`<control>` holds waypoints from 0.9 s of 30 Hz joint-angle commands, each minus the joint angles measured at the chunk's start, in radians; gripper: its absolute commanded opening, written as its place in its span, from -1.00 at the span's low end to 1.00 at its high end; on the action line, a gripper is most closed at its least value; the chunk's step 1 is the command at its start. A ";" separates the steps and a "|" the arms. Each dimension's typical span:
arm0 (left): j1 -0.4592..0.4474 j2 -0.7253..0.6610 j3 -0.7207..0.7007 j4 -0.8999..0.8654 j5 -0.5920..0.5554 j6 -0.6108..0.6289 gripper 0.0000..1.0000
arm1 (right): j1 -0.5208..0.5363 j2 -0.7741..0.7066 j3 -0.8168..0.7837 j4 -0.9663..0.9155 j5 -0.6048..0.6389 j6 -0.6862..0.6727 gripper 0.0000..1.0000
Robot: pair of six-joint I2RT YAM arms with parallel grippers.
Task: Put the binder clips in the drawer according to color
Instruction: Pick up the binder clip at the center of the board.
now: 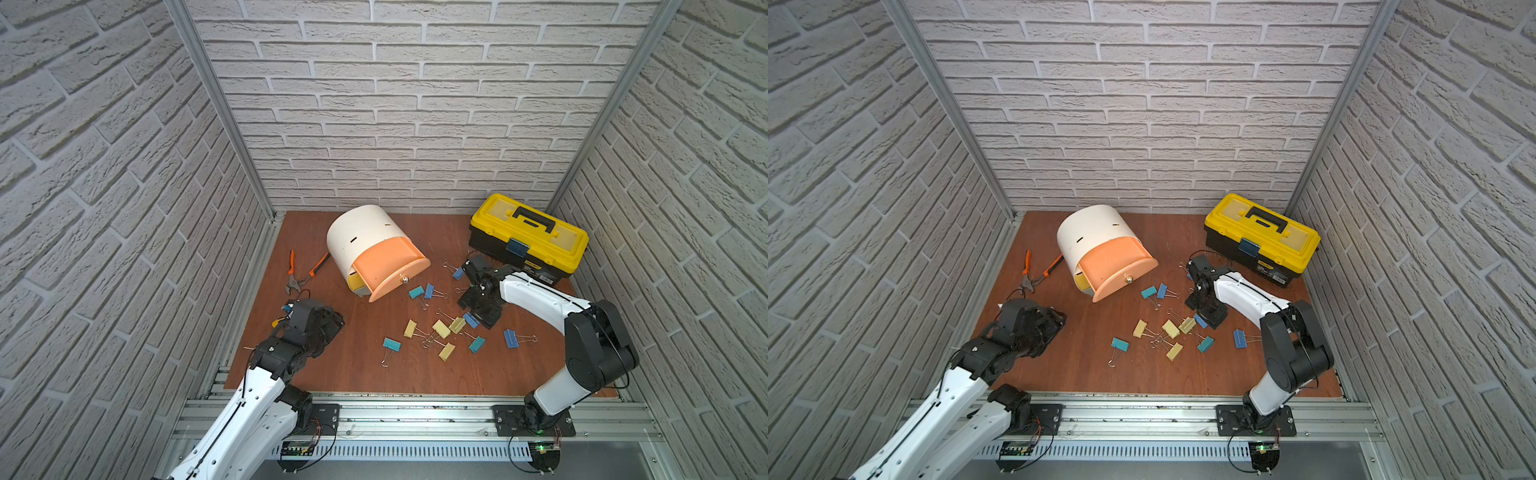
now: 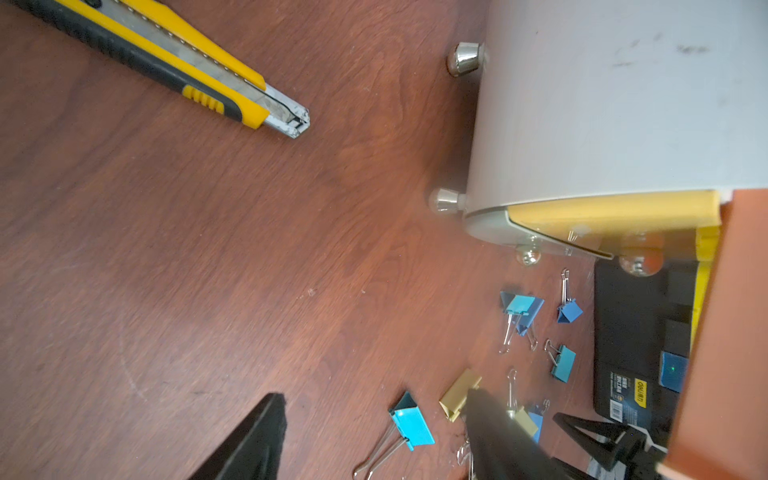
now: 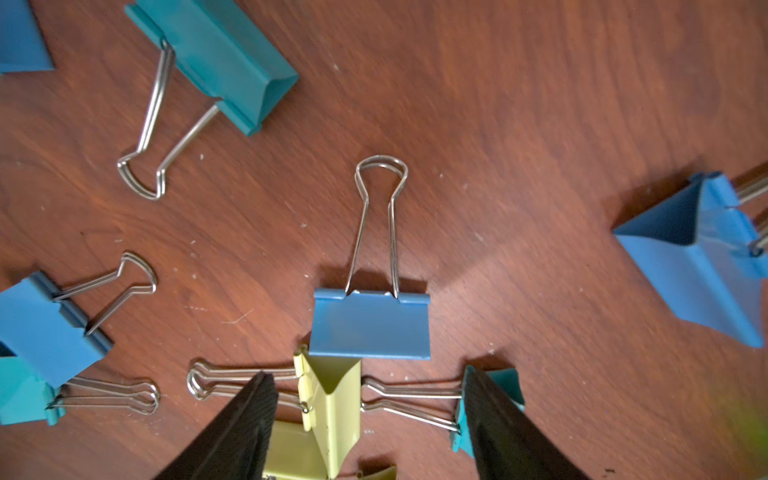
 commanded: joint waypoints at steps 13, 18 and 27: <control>-0.001 0.010 0.023 -0.001 -0.031 0.000 0.49 | -0.013 0.061 -0.015 0.036 -0.011 0.081 0.49; 0.000 0.022 0.025 0.008 -0.026 0.003 0.49 | -0.015 0.076 -0.017 0.047 -0.010 0.088 0.47; 0.010 0.024 0.031 0.005 -0.021 0.010 0.49 | -0.016 0.093 -0.038 0.079 -0.032 0.103 0.35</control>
